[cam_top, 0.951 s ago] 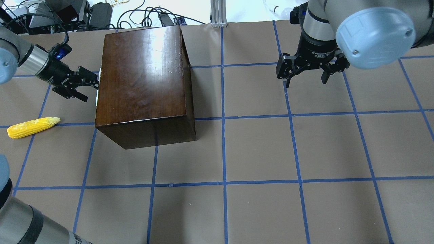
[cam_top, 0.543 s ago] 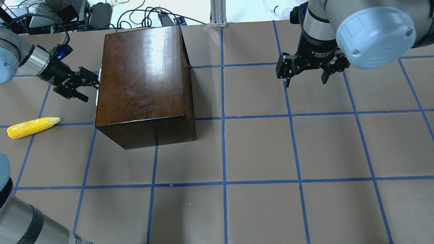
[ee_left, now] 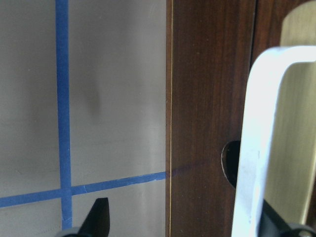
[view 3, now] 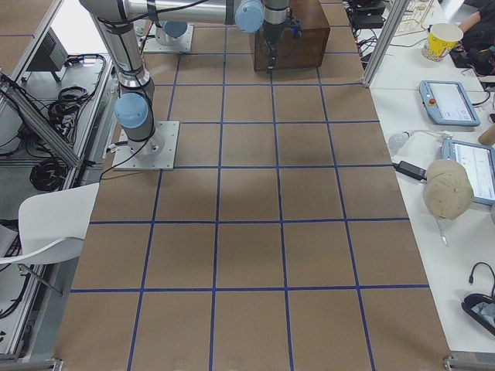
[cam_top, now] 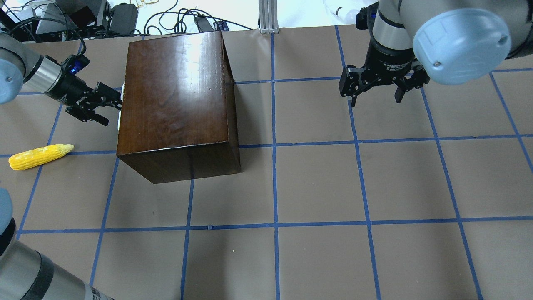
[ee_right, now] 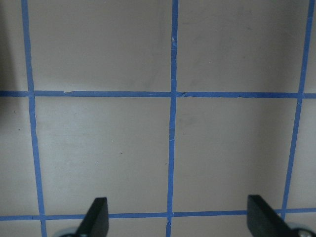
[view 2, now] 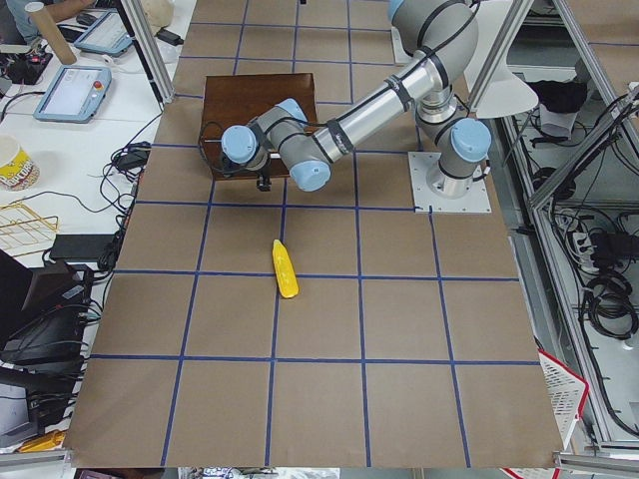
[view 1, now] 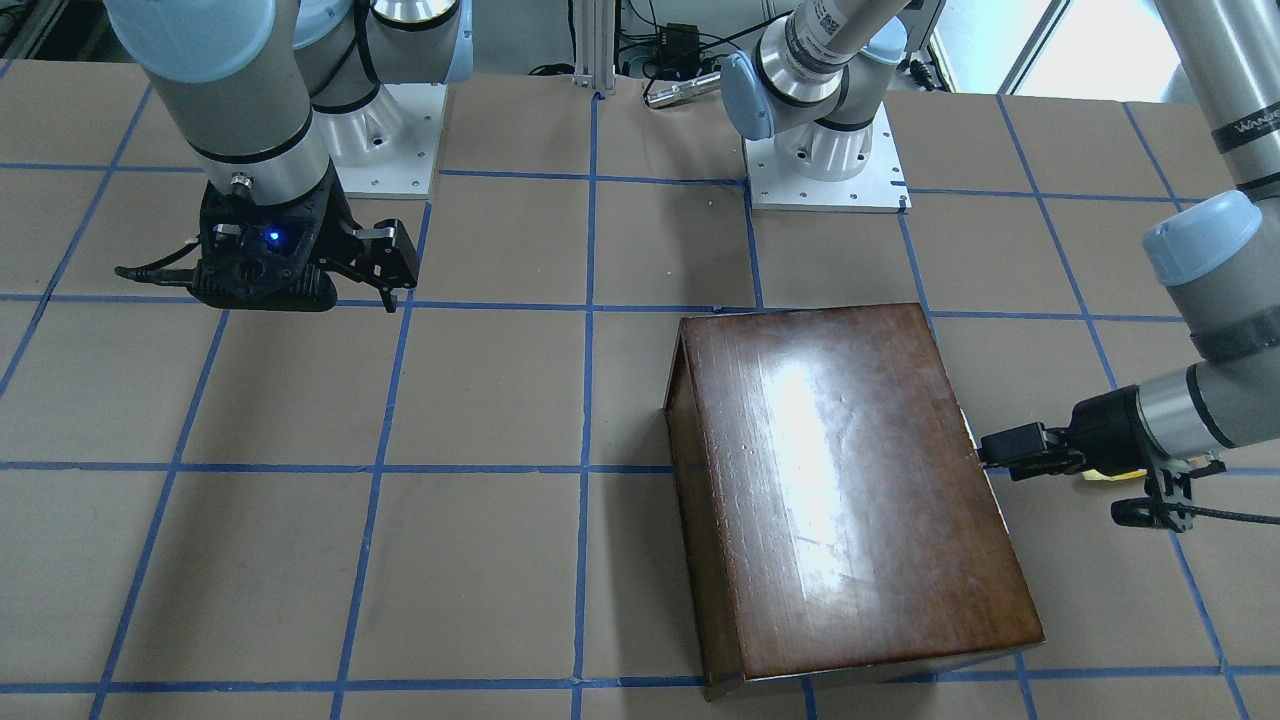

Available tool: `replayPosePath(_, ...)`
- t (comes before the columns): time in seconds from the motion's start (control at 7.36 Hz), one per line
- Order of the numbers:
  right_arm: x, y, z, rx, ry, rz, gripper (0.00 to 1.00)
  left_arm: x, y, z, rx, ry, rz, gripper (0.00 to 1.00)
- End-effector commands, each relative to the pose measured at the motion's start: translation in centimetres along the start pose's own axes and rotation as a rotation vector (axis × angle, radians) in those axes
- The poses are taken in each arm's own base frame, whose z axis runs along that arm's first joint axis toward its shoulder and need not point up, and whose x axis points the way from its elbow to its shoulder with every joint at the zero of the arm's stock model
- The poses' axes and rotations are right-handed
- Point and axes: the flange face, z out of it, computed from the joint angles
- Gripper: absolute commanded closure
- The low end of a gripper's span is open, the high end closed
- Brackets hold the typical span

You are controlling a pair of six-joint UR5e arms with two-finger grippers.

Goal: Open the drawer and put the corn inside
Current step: 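Pull the drawer handle away from the cabinet with the left gripper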

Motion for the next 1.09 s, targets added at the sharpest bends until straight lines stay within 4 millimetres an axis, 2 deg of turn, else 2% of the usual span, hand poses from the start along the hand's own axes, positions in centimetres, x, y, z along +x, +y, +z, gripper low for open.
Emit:
replayPosePath(0.0, 0.0, 0.0, 0.0, 0.000, 0.000, 0.000, 0.00, -0.3, -0.1, -0.4, 0.011, -0.044, 0.009, 0.00)
replayPosePath(0.95, 0.0, 0.0, 0.0, 0.000, 0.000, 0.000, 0.00, -0.8, -0.1, -1.5, 0.014, -0.096, 0.014, 0.00)
